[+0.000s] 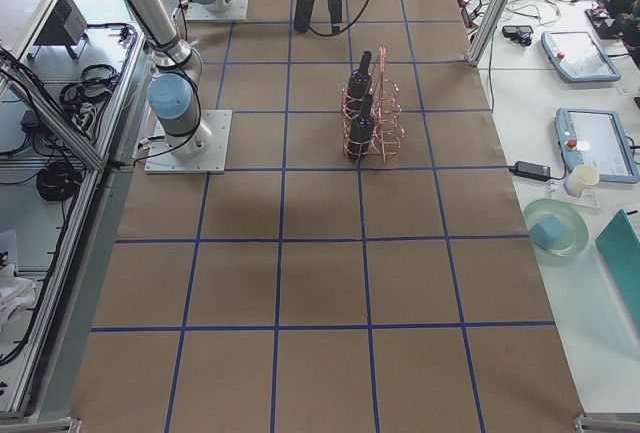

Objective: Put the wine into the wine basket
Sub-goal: 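Open the left gripper and lift it off the standing bottle, then retract the left arm while the right gripper reaches over the bottle neck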

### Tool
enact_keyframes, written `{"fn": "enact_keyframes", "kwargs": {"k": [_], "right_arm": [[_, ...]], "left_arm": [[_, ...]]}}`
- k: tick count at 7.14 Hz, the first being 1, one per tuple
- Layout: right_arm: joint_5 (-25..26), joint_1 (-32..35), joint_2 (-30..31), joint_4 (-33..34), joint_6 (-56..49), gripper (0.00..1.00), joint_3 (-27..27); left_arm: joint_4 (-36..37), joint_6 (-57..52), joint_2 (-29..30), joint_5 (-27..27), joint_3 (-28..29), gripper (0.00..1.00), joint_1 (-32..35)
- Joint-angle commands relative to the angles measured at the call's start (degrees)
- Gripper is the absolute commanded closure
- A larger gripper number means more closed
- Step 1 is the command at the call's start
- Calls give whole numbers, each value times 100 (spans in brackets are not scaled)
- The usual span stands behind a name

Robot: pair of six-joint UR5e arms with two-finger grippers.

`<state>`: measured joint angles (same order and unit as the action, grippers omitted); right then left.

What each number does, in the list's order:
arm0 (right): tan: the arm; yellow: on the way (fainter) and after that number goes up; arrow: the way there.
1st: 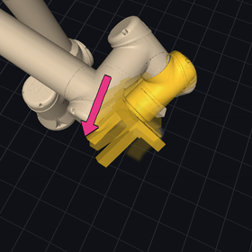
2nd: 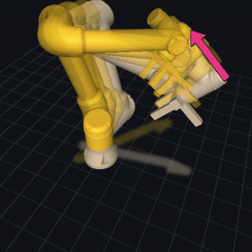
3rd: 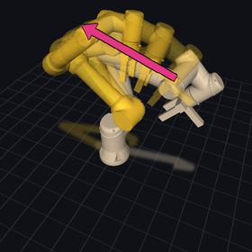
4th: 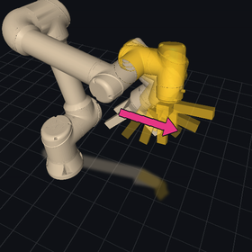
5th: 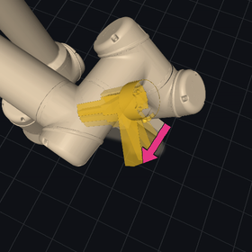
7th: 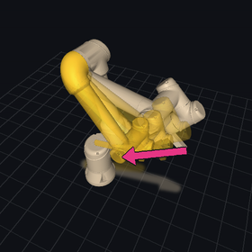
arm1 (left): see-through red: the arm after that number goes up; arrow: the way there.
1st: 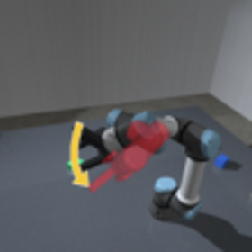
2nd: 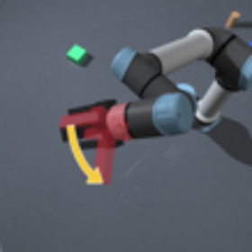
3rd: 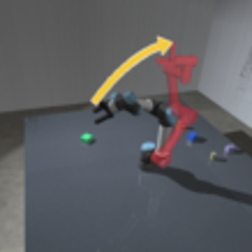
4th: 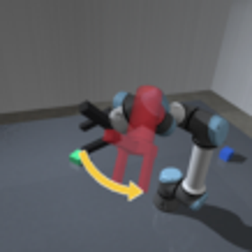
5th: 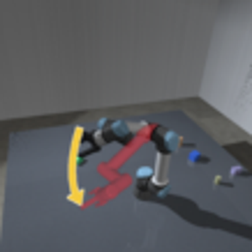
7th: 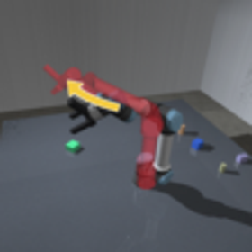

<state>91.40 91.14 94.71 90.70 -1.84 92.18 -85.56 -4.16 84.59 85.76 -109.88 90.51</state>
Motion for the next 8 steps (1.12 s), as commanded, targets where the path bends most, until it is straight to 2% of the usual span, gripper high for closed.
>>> {"fn": "enact_keyframes", "kwargs": {"k": [1, 4, 6, 8], "right_arm": [[0, 0, 4, 0, 0, 0, 2], [0, 0, 4, 0, 0, 0, 11], [-131, 131, 48, 26, 122, 0, -7], [-35, 962, 48, 9, 1363, 0, -7]], "left_arm": [[-5, 395, 22, -15, 150, 0, 2], [-819, 487, 66, -6, 1202, 0, -94], [-840, 435, 223, 421, 1739, 0, -435], [-831, 382, 486, 539, 2250, 0, -1059]]}}
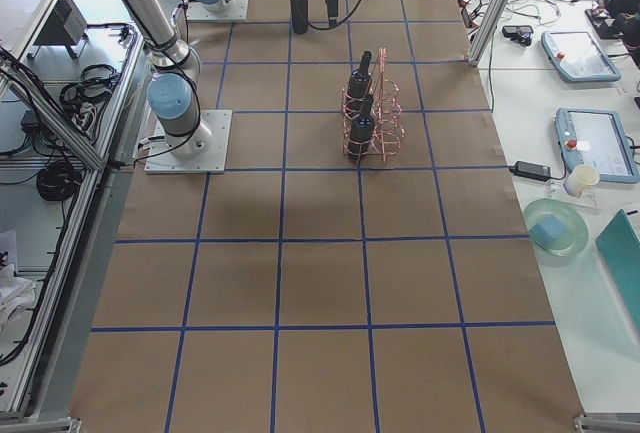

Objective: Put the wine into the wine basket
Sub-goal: 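Retract the left arm while the right gripper reaches over the bottle neck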

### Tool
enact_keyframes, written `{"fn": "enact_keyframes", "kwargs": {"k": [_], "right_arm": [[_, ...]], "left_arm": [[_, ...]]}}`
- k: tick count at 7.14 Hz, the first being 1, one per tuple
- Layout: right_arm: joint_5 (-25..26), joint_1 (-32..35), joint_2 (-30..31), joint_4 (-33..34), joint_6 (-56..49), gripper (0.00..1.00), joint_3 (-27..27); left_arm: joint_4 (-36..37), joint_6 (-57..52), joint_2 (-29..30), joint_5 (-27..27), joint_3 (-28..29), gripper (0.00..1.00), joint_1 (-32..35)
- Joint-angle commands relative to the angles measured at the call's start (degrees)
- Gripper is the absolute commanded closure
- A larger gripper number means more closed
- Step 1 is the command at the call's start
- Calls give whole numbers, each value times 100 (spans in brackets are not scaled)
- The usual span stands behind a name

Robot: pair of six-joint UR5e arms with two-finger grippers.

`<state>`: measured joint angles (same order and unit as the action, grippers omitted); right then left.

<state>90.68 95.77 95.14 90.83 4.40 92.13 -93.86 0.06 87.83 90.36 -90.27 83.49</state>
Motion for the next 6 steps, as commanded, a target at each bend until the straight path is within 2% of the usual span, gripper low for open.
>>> {"fn": "enact_keyframes", "kwargs": {"k": [1, 3, 4, 6], "right_arm": [[55, 1061, -57, 5, 1425, 0, -2], [-32, 1915, -380, 101, 2586, 0, -80], [-33, 2432, -652, 493, 3062, 0, -203], [-50, 3260, -1119, 497, 4440, 0, -754]], "left_arm": [[8, -41, 287, 70, 404, 0, -717], [43, -41, 253, 78, 449, 0, -1306], [52, -41, 296, 18, 449, 0, -1710], [313, -293, 419, 78, 362, 0, -1951]]}}
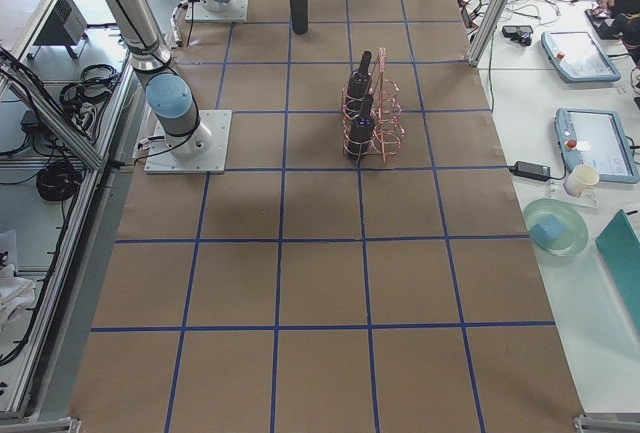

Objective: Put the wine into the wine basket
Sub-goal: 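Retract the left arm while the right gripper reaches over the bottle neck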

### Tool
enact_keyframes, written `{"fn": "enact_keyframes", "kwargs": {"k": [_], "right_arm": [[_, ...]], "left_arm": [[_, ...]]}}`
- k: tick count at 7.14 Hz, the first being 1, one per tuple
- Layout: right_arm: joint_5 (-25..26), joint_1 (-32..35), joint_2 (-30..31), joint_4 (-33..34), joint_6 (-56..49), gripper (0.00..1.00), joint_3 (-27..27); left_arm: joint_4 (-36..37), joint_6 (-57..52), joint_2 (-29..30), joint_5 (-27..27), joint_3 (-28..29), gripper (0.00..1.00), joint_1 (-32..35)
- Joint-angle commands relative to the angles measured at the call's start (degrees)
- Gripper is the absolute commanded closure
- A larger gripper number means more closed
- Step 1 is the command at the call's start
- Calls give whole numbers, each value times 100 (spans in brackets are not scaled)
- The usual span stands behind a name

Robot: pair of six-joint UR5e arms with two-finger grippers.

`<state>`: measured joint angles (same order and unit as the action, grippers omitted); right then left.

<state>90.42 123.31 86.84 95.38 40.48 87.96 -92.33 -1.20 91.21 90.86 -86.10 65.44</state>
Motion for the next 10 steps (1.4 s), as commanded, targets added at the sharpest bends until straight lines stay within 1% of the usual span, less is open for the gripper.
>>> {"fn": "enact_keyframes", "kwargs": {"k": [1, 2, 3, 4, 7, 8, 10], "right_arm": [[-50, 771, -508, 42, 1274, 0, -576], [-33, 1035, -797, 86, 1548, 0, -752], [-42, 1159, -1070, 103, 1838, 0, -946], [-59, 1352, -1298, 408, 2111, 0, -1017], [-24, 1398, -1695, 718, 1904, 0, -948], [-33, 1398, -1757, 727, 1824, 1, -913], [-16, 1398, -1767, 789, 1719, 1, -607]], "left_arm": [[120, -231, 46, 37, -56, 0, -172], [119, -240, 72, 29, -74, 0, -163], [110, -240, 81, 29, -82, 0, -163], [110, -231, 89, 29, -83, 0, -146], [93, -231, 89, 29, -118, 0, -137], [93, -231, 89, 29, -118, 0, -137], [84, -231, 98, 29, -118, 0, -110]]}}
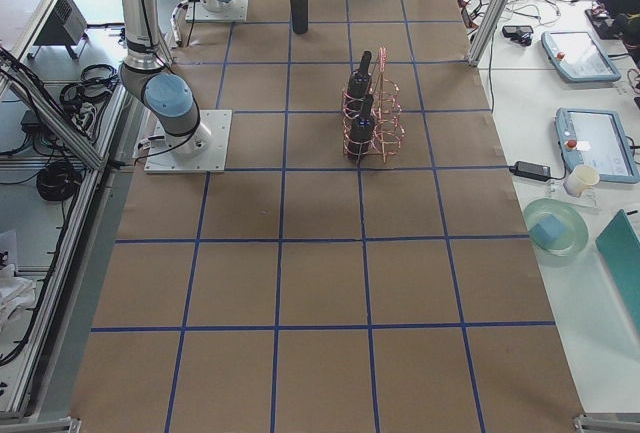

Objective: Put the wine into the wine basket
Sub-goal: 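Lower the right gripper and close it on the bottle's neck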

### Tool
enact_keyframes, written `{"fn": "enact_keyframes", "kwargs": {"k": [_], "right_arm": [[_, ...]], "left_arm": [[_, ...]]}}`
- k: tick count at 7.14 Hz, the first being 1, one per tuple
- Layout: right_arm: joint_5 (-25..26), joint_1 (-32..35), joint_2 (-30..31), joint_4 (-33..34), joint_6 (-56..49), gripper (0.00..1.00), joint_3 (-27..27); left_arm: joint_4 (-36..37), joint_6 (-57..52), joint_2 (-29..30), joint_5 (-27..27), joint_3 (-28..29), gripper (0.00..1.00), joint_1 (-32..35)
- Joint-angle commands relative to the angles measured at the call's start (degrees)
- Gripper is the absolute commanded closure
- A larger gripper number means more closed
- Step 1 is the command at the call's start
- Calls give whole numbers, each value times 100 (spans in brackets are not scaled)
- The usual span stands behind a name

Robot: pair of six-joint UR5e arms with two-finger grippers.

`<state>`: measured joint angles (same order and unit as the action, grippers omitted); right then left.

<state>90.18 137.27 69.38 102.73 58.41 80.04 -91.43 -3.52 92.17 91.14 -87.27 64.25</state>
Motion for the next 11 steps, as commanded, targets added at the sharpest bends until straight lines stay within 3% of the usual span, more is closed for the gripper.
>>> {"fn": "enact_keyframes", "kwargs": {"k": [1, 5, 9, 11], "right_arm": [[26, -7, -38, 341, -145, 1, 248], [-9, -7, -29, 388, -67, 20, 231], [-35, -16, -38, 432, -136, 56, 231], [-61, -34, -38, 423, -137, 81, 231]], "left_arm": [[-7, 0, 3, 0, -9, 0, 17], [2, 0, -15, 9, -71, 0, 44], [-7, 0, -32, 9, -80, 0, 44], [-15, 0, -32, 9, -88, 0, 52]]}}
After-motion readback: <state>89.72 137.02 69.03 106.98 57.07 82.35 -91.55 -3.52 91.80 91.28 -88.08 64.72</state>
